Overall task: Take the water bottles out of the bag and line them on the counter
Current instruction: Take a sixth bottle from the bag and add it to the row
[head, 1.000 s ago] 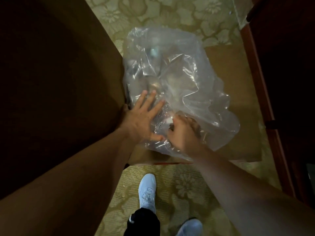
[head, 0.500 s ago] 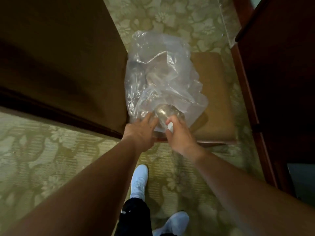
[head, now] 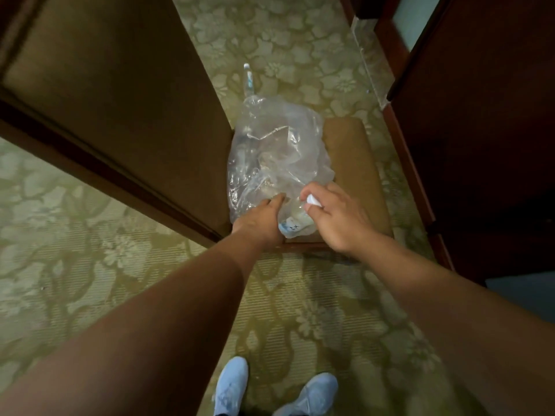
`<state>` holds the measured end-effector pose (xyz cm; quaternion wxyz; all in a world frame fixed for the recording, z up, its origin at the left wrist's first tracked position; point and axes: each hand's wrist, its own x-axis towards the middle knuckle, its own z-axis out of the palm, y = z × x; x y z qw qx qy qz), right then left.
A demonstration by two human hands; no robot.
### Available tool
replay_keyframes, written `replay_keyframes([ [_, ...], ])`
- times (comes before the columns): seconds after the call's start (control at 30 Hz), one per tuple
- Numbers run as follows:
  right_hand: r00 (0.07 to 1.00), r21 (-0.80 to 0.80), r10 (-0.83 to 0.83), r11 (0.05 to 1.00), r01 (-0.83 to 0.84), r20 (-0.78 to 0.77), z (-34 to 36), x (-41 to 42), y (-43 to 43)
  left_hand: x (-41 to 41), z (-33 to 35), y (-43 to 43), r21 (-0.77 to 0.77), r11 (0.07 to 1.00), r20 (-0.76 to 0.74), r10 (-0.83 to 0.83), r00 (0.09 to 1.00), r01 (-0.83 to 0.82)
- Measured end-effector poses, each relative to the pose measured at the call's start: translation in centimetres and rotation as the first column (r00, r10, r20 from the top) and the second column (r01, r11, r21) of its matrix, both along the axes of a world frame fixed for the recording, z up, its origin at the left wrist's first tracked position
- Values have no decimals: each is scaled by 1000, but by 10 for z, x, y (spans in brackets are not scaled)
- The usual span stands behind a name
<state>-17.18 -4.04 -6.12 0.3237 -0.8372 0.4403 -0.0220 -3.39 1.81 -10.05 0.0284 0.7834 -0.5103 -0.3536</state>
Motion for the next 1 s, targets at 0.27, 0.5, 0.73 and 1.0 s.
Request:
replay_keyframes([
  [0.27, 862, 288, -339, 927, 239, 376, 75, -5, -1, 5, 62, -12, -198, 967, -348, 81, 934, -158],
  [0.5, 821, 397, -472, 854, 336, 321, 113, -20, 10, -11, 154, -36, -354, 894, -491, 72, 868, -275],
  [0.73, 599, 393, -635, 772, 499, 488, 173, -25, 27, -49, 234, -45, -455, 863, -543, -74, 836, -220],
  [1.0, 323, 477, -761, 618, 625, 563, 244, -113, 41, -126, 317, -53, -391, 920, -732, -292, 616, -30],
])
